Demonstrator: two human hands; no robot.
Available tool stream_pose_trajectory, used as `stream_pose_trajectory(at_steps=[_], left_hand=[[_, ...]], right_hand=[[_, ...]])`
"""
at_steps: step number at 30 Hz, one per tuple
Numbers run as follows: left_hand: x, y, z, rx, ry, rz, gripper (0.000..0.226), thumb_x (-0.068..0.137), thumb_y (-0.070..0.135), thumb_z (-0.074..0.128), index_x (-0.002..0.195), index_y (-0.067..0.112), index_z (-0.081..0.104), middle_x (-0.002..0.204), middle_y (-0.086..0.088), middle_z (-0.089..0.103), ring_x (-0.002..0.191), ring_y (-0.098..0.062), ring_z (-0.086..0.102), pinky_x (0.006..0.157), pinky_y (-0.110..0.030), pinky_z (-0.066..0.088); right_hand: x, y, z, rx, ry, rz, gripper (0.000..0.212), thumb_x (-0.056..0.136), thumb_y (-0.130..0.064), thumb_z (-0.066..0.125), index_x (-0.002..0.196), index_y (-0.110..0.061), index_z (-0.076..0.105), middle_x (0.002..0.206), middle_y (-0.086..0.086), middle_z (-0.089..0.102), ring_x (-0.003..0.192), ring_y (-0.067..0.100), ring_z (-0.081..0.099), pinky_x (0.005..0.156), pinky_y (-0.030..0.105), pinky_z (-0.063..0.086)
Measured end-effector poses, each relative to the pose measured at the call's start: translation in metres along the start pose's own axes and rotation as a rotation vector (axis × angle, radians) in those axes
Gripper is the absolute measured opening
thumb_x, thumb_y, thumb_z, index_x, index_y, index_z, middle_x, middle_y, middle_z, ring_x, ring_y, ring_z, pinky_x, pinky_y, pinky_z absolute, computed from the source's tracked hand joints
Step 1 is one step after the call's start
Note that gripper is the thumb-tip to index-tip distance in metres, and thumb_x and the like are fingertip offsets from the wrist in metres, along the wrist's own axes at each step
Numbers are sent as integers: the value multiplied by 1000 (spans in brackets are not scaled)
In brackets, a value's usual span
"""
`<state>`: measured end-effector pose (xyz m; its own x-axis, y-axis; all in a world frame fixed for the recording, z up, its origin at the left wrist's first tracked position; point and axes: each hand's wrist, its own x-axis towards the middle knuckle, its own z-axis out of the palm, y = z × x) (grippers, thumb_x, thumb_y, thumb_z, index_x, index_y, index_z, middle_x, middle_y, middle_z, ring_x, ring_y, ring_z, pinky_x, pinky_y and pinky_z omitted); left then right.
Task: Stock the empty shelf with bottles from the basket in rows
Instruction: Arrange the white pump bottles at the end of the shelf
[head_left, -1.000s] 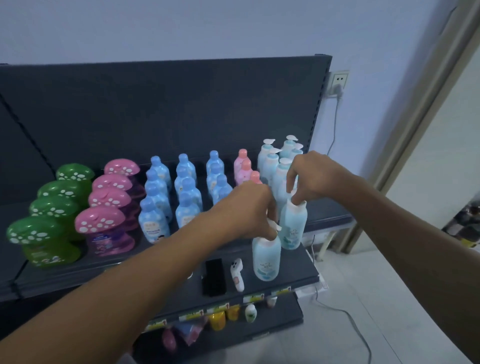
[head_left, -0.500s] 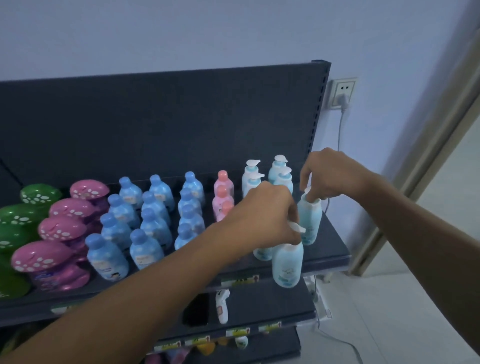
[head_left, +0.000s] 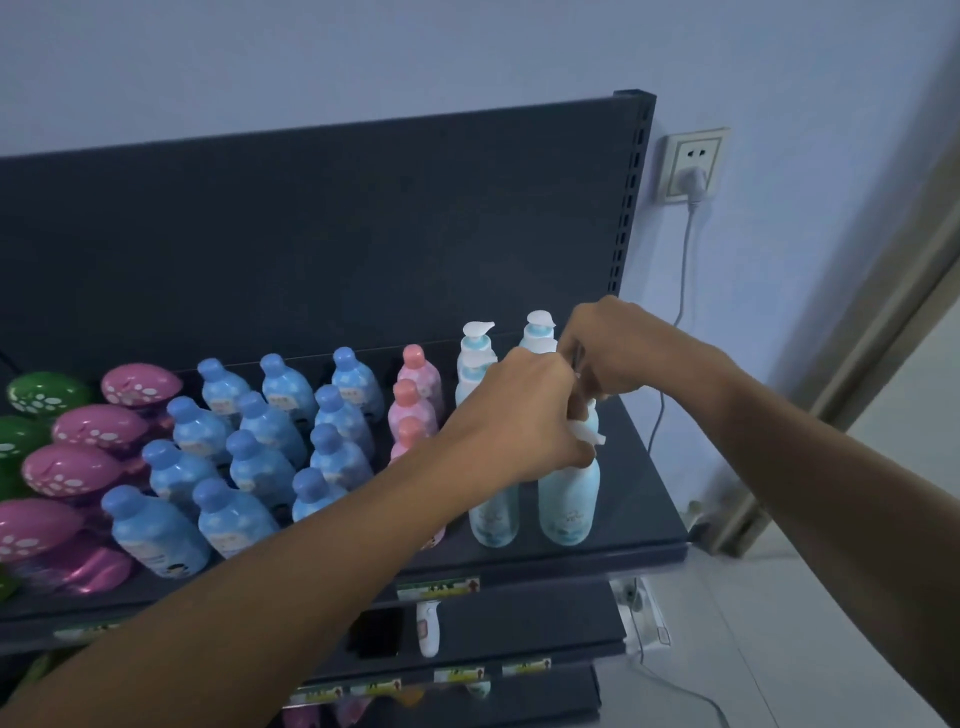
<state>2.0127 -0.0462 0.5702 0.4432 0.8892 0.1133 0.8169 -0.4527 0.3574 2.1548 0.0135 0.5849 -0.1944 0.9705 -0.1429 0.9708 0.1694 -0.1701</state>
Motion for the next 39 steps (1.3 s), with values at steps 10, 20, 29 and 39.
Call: stream_pose_trajectory(at_steps=[10, 20, 29, 39], left_hand=[[9, -2, 13, -32, -20, -59, 28, 75, 36, 84, 99, 23, 79, 92, 3, 73, 88, -13, 67, 78, -37, 59], [13, -2, 24, -11, -24, -87, 31, 75, 38, 83, 103, 26, 78, 98, 5, 74, 93, -14, 66, 82, -36, 58], [18, 1, 28, -1, -26, -90, 27, 75, 34, 81, 101, 25, 79, 96, 4, 75, 90, -16, 68, 81, -36, 59], [16, -2, 33, -15, -28, -74, 31, 79, 38, 79, 106, 24, 76, 102, 2, 73, 95, -18, 68, 83, -39, 58]], right_hand=[[12, 9, 5, 14, -13, -59, 34, 68, -1, 82, 74, -33, 71, 78, -5, 73, 68, 13, 70, 58, 24, 54], [16, 15, 6, 144, -42, -60, 30, 73, -5, 84, 92, -26, 76, 84, -1, 75, 61, 9, 72, 57, 20, 50], [13, 21, 7, 119, -3, -96, 35, 75, 4, 76, 96, -24, 78, 88, -4, 75, 74, 13, 72, 67, 28, 62], [8, 24, 6, 130, 60, -99, 26, 73, -18, 85, 96, -27, 77, 90, -9, 72, 84, 13, 70, 81, 34, 60]])
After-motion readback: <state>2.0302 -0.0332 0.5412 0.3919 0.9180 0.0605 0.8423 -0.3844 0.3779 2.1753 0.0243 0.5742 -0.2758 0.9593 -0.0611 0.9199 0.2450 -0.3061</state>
